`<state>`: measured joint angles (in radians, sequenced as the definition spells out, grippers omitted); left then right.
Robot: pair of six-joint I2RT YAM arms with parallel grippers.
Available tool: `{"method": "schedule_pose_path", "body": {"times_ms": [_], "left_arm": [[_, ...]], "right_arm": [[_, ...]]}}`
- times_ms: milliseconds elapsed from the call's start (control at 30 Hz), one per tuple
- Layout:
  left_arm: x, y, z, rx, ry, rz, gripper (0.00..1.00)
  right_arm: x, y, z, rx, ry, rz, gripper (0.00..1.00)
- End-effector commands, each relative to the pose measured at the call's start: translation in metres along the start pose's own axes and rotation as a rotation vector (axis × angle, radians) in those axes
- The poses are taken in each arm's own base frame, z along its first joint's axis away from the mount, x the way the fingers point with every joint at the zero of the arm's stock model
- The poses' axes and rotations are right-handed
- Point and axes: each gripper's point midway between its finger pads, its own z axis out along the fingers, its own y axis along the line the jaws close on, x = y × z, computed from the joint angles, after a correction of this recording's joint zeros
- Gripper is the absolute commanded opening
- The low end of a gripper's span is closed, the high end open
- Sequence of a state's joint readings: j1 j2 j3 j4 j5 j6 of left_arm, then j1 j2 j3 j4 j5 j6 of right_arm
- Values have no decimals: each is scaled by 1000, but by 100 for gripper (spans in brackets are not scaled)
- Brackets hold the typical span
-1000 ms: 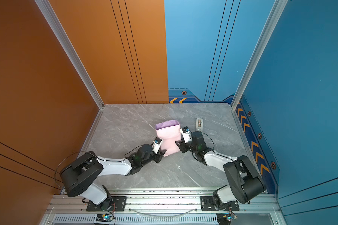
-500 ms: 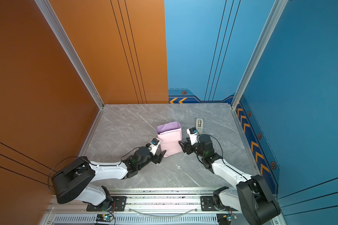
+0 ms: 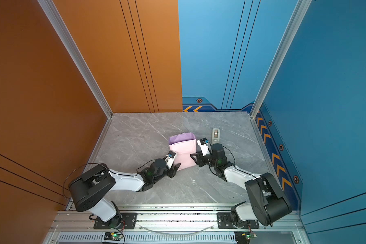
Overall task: Wrap the gift box in paper
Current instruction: 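Tip the wrapped box upright onto its taped end with both grippers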
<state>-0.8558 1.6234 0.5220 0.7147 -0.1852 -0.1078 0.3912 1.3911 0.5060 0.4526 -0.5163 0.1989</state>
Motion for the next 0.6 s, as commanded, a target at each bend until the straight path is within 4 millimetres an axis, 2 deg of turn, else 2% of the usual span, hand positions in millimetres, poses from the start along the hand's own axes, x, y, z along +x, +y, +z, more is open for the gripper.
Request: {"method": "schedule_pose_path", "body": {"times_ms": [0,133,200,233,300,333,367,467,533,567], "left_arm": [[8,-7,1,29,11,57,56],[24,-4,2,20,48,94,56],[25,-5,1,22,51,93,56],[24,-4,-1,20,46,84,57],[17,-3,-6,17,25,58,63],[13,-2,-9,14,14,43,66],[8,-2,-13,14,4,29,70],[-7,1,-25,10,10,-10,82],[-22,0,-32,26,10,-32,85],[-31,-1,-36,36,1,-38,91]], "right_arm": [[15,10,-4,-19,14,4,37],[28,13,-5,-14,34,20,35],[31,12,-8,1,33,24,36],[30,11,-11,10,29,23,38],[24,10,-18,27,15,22,54],[18,11,-24,33,1,19,60],[11,13,-29,38,-13,16,63],[-15,19,-46,49,-74,-1,68],[-30,26,-53,32,-97,-10,70],[-39,29,-55,24,-106,-9,71]]}}
